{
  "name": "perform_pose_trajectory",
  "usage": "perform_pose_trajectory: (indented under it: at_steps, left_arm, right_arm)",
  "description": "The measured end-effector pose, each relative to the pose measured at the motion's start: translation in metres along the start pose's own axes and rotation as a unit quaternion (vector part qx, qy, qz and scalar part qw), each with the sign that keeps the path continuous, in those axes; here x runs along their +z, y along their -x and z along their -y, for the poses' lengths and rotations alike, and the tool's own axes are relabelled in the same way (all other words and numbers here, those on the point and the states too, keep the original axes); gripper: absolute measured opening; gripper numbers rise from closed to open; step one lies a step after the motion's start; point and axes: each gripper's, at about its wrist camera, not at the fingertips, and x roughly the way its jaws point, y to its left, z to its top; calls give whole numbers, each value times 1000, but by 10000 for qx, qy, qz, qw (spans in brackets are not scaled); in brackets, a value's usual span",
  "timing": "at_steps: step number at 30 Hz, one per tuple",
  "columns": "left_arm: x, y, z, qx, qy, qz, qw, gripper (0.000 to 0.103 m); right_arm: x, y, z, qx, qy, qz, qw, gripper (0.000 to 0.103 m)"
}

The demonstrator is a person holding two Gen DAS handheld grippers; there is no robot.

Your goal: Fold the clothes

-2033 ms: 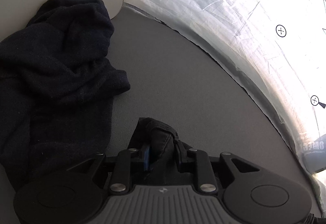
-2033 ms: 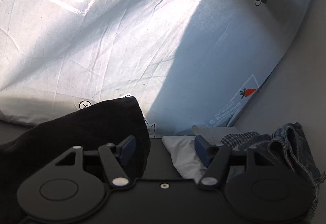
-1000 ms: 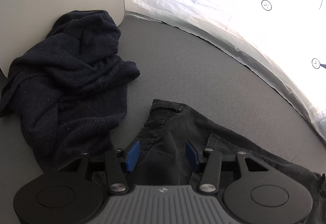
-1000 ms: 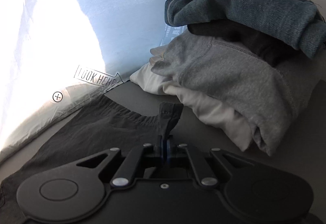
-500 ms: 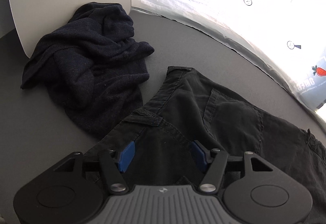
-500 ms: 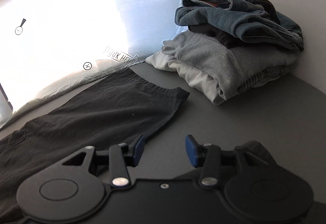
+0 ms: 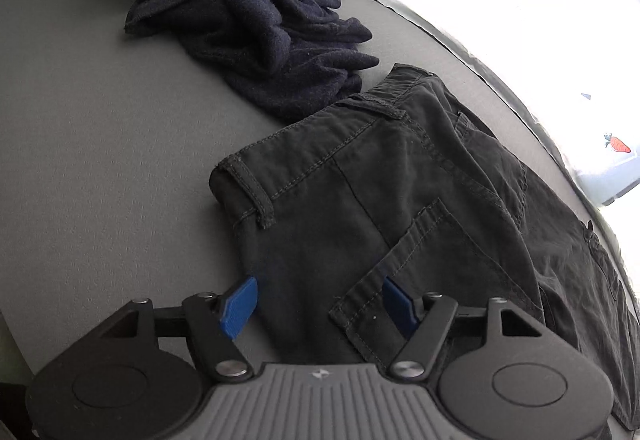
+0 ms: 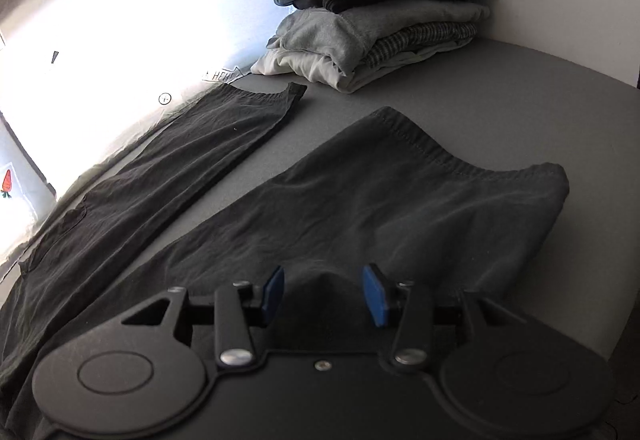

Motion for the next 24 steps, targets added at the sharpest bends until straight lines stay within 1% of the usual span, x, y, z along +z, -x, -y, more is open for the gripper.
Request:
perform_pose_trajectory:
  at_steps: [3,5,6,8,11,13,14,15,16,17,19,21,22,24]
  left_arm:
    - [-13,-1,-4,-76,240,-144,9996,71]
    - [-17,-2,-2,-89,158,-108,9998,76]
    - [-19,-3,0,-86,101,-104,9999,77]
    - [-18,-6,0,-27,203,-112,9997,78]
    - [-15,-7,-2,7,623,-62,9980,78]
    - [-12,-7,-4,43,876,-26,9961,77]
    - [-11,-7,-5,67,986,-9,9951,70]
    - [-11,-6,-5,127,990,-2,9950,66]
    - [-10,-6,-5,178,998,6,9948,58]
    - [-9,-5,-7,172,1024,17,9946,51]
    - [-8,-4,-12,140,1133,28,9935,44]
    - [-9,-4,-20,55,1326,49,9911,28]
    - [-9,-4,-24,18,1404,46,9901,16]
    - [-9,-4,-31,-59,1559,39,9877,15]
  right_arm:
    - [-7,9,16,49,-304,-105,9995,45]
    - [-12,13,28,61,-620,-223,9978,45]
    - [-14,14,36,125,-878,-257,9957,45]
    - [-18,15,53,253,-1390,-323,9894,45]
    - [-20,14,75,365,-2070,-337,9771,45]
    - [-20,15,87,379,-2411,-280,9694,45]
    - [-19,15,91,311,-2456,-272,9685,45]
    - [-18,15,95,244,-2502,-263,9675,45]
    - [-18,16,99,175,-2542,-255,9667,46]
    - [-17,16,99,80,-2483,-248,9683,48]
    - [-14,17,102,-194,-2309,-209,9726,51]
    - [-13,15,107,-358,-2398,-278,9698,53]
    - [-13,13,110,-418,-2480,-333,9673,53]
    - [-11,10,113,-405,-2544,-293,9658,54]
